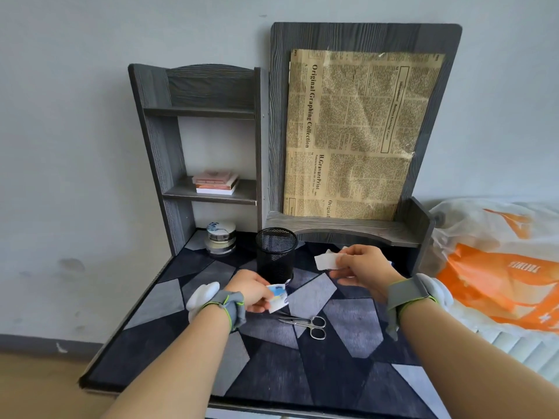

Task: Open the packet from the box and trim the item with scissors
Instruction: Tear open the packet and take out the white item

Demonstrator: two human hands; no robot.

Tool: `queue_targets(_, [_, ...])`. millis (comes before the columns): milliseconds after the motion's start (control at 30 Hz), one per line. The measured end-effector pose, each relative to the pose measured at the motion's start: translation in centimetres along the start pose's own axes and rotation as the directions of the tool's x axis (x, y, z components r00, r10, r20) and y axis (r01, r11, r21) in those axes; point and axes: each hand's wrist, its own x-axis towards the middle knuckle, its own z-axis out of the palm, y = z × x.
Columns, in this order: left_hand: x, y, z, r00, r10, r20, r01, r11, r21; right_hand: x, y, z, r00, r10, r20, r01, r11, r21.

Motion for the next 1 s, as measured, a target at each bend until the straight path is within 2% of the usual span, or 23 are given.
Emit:
queue_targets(200, [0.4,-1.0,-1.0,0.981,0.052,-0.189,-0.003,0.969,0.249,0.3,0.8,0.2,0.999,-0.019,-0.049,0.015,0.997,-0.073])
queue_targets(333, [0.6,-1.0,-1.2,0.937,0.142,-0.318,0.024,0.884,0.466,0.2,0.9,0.2,0.997,-0.034,-0.070,0.024,0.990,-0.136])
queue_targets(467, [1.1,-1.3,-1.4,0.901,0.219,-0.374,0.061,0.790,0.611,0.2,1.0,-0.1,0.997,-0.033,-0.065,0.020,0.982,-0.188])
queue_targets(567, [0.9,-1.7,-1.5,0.865,0.316,-0.390,0.021,0.753,0.657,0.1,1.1,-0.1,0.998,-0.015,-0.053,0.007,0.989,-0.149])
queue_targets(667, [0.3,-1.3,-1.0,0.851,0.411,-0.327,-0.113,0.751,0.651,0.0,1.1,0.0,0.999,0.003,-0.051,-0.011,0.990,-0.142])
queue_targets(767, [-0.2,-0.5,-0.3,0.884,0.443,-0.152,-0.262,0.737,0.623,-0.1,1.0,-0.1,0.997,-0.003,-0.072,-0.010,0.984,-0.179])
queue_targets(1000, [-0.4,0.8,1.5,0.900,0.421,0.113,-0.398,0.687,0.608,-0.3,0.9,-0.2,0.996,-0.019,-0.092,-0.002,0.975,-0.221])
